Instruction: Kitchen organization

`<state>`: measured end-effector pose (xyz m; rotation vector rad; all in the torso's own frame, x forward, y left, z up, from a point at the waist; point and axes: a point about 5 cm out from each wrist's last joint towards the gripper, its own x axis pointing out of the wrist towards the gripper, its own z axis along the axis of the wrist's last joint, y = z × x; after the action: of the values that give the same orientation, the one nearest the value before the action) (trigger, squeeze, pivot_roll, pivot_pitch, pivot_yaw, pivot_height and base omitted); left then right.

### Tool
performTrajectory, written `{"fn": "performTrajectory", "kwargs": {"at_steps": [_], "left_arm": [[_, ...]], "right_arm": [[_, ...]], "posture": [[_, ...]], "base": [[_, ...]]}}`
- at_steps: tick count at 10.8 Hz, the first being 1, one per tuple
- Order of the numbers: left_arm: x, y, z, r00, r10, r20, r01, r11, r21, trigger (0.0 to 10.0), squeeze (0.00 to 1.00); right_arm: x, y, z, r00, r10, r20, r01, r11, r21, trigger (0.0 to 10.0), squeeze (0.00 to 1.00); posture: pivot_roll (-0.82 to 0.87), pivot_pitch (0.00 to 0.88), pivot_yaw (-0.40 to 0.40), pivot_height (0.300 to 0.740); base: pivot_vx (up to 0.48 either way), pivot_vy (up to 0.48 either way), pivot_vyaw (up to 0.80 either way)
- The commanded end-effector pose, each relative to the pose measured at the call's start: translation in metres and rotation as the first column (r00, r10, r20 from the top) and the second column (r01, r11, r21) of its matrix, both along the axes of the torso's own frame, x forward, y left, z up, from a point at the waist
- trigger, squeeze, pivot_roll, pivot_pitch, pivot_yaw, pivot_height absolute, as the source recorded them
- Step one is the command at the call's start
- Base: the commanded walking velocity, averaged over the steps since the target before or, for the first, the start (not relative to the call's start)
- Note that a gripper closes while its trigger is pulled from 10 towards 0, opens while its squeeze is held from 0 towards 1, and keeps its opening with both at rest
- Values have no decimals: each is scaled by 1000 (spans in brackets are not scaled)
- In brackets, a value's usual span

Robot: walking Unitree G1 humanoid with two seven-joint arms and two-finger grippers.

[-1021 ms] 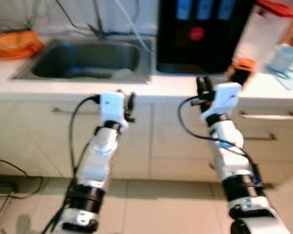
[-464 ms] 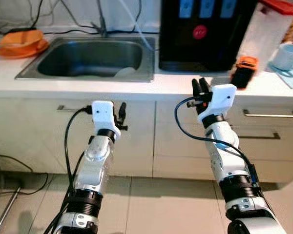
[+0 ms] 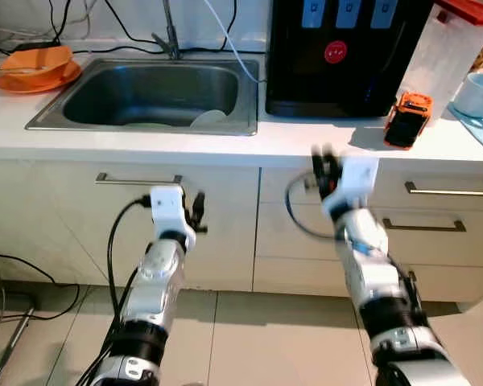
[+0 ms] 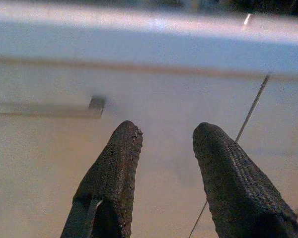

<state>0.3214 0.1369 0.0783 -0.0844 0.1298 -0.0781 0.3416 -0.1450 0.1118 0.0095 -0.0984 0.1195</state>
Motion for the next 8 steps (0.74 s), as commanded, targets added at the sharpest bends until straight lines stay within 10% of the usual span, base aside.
{"fn": "performTrajectory", "kwargs": {"at_steps": [1,4,8], "left_arm": [[-7,7,-17,999,13,-48,-12,1000,28,10000,0],[-37,27,-69,968,50,-246,-39,998,49,10000,0],[-79,42,-117,890,93,-447,-66,995,75,10000,0]], "right_arm": [[-5,-8,-20,996,-28,-88,28,1000,-3,10000,0],[-45,-32,-99,905,-99,-414,70,994,-86,10000,0],[-87,-39,-144,789,-90,-608,58,996,-72,10000,0]], "posture": [[74,0,34,740],[74,0,33,740],[76,0,34,740]], "base": [[0,0,0],[0,0,0],[0,0,0]]}}
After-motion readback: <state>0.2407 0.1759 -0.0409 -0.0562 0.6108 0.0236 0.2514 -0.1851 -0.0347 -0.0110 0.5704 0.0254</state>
